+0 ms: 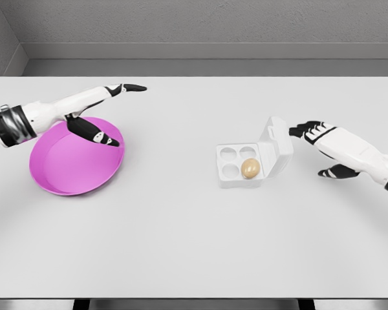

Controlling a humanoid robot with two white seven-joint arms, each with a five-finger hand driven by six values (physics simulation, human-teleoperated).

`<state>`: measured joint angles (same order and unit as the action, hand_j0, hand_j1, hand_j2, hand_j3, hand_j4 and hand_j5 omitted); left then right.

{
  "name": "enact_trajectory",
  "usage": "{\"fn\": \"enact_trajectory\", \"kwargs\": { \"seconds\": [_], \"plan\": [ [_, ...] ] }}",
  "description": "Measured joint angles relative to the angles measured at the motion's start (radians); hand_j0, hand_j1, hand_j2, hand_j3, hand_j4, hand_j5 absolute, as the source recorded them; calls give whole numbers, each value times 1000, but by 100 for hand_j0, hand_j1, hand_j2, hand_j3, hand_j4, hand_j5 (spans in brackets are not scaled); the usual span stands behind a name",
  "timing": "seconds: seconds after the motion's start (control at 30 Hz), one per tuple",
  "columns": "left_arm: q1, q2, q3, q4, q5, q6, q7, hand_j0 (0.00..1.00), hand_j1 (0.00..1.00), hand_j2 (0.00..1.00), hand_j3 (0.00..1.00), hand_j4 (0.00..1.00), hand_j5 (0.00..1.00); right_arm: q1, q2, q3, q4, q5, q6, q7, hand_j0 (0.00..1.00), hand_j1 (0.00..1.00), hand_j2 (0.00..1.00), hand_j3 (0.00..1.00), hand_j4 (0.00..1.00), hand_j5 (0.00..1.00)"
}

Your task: Pack egg into the box and close the box lid

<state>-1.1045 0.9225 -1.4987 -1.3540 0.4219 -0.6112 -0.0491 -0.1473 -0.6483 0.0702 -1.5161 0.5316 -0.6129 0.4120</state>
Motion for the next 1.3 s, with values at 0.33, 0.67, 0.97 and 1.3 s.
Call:
{"fn": "enact_trajectory", "kwargs": {
  "seconds": [0.33,0.67,0.97,1.3],
  "plan": [
    [0,15,1,0,-4,0,1,100,100,100,100,100,100,28,0,1,-43,-9,0,0,100,100,100,100,100,100],
    [-3,15,1,1,-4,0,3,100,100,100,100,100,100,72,14,3,-111,-11,0,-1,100,100,100,100,100,100],
    [-6,14,1,4,-4,0,5,100,100,100,100,100,100,89,23,19,-152,-12,0,-2,100,100,100,100,100,100],
    [-2,18,0,7,-16,0,3,100,100,100,100,100,100,103,33,-16,-120,-13,0,0,100,100,100,100,100,100]
  ]
}}
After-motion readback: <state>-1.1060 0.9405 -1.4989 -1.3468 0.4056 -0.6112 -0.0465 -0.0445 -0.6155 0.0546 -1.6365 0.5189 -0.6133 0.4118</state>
